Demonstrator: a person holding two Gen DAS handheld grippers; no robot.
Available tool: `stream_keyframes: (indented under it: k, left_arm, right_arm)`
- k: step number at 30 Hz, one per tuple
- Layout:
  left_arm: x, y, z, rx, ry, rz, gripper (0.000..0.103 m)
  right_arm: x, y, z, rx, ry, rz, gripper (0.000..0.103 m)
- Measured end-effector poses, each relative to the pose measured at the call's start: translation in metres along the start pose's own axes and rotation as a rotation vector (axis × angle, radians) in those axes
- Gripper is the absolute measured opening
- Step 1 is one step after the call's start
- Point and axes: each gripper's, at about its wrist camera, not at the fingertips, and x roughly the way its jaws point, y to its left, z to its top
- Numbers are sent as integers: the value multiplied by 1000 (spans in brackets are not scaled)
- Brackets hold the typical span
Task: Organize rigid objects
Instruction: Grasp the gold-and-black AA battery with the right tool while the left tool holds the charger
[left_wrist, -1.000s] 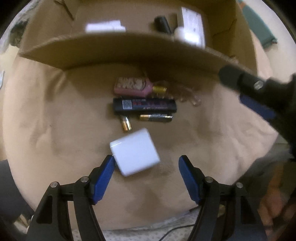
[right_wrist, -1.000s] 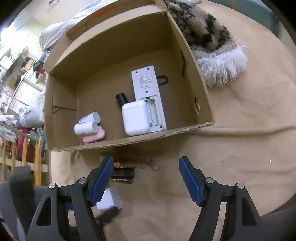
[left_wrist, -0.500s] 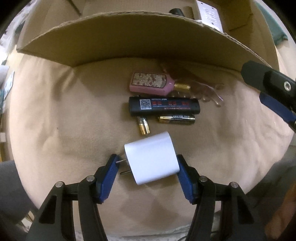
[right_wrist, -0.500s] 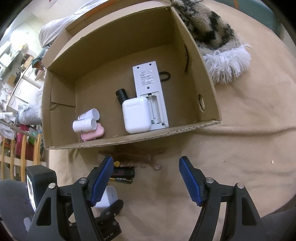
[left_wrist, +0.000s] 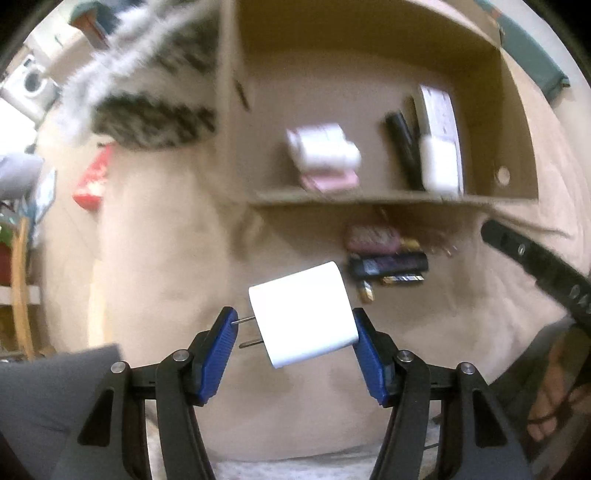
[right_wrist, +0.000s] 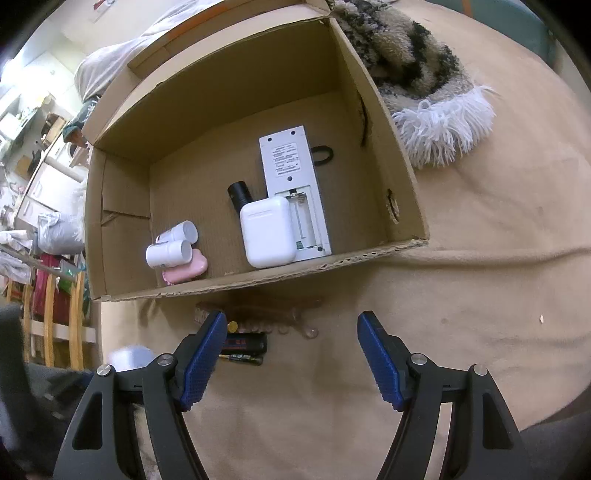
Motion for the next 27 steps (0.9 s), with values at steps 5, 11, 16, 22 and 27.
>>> stream_keyframes:
  k: [5, 11, 16, 22, 27]
  left_arm:
    - [-19, 33, 16, -42, -72, 33, 59]
    - [-24, 70, 16, -172, -111, -22, 59]
    - [-33, 80, 18, -196, -146, -20, 59]
    - [-25, 81, 21, -235, -114, -62, 59]
    - [-25, 80, 21, -238, -119, -72, 59]
  right_arm:
    - [3, 2, -2, -14, 14, -9, 77]
    - [15, 1, -10, -10, 79, 45, 77]
    - [34, 14, -22, -52, 171, 69, 77]
    - [65, 43, -38, -131, 215, -18, 70]
    - [78, 68, -47, -211, 134, -147, 70]
